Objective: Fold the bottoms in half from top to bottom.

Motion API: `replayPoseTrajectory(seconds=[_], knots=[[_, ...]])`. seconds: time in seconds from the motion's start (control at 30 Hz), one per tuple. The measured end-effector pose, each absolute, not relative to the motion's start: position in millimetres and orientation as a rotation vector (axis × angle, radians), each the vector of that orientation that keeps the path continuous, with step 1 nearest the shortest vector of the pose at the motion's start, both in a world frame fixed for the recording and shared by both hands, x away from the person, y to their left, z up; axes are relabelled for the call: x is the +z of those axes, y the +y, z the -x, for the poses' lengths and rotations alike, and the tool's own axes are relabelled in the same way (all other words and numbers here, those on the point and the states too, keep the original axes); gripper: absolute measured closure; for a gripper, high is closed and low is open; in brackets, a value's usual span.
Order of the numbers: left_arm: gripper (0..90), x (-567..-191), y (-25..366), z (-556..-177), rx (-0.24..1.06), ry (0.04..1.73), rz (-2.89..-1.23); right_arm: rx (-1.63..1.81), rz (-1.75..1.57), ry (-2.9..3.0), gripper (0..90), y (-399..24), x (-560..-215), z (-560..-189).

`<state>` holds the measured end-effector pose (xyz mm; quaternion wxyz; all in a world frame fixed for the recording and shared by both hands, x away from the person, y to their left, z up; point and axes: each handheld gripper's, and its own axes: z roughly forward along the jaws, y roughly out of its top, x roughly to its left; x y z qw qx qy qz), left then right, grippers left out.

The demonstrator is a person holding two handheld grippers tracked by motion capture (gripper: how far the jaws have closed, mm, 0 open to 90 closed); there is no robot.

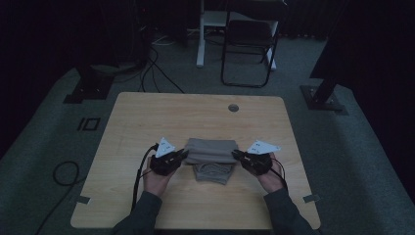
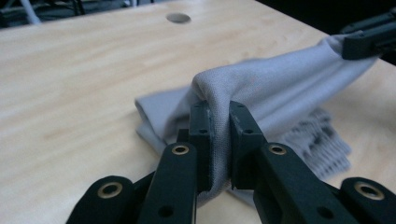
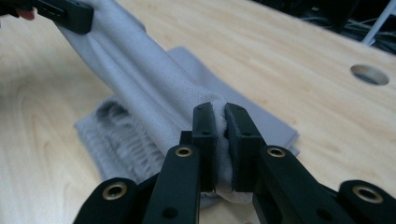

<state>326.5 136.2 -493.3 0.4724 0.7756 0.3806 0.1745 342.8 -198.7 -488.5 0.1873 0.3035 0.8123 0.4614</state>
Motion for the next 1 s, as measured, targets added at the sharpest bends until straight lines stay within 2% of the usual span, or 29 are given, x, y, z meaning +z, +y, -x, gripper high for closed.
replayPoseTrajectory(seconds=[0.23,0.3,0.37,0.43,0.53,0.63,0.8,1.0], knots=[[80.1,-491,137,-305,0.408,0.865,-1.914,1.338,-0.844,2.294,83.9,-206,-488,-322],[74.7,-489,139,-300,0.402,0.820,-1.906,1.342,-0.832,2.324,81.9,-208,-488,-319],[63.9,-486,141,-297,0.436,0.807,-1.895,1.396,-0.792,2.383,73.0,-212,-488,-318],[60.3,-484,143,-300,0.439,0.816,-1.863,1.448,-0.808,2.350,62.4,-216,-486,-319],[59.2,-484,140,-312,0.445,0.881,-1.868,1.450,-0.910,2.283,61.1,-217,-485,-327],[59.6,-494,130,-324,0.391,0.920,-1.924,1.343,-0.978,2.296,58.5,-210,-493,-334],[59.8,-519,101,-318,0.294,0.825,-2.115,1.223,-0.953,2.466,56.6,-193,-517,-329],[60.4,-530,98,-312,0.274,0.834,-2.167,1.146,-0.856,2.574,52.6,-179,-529,-313]])
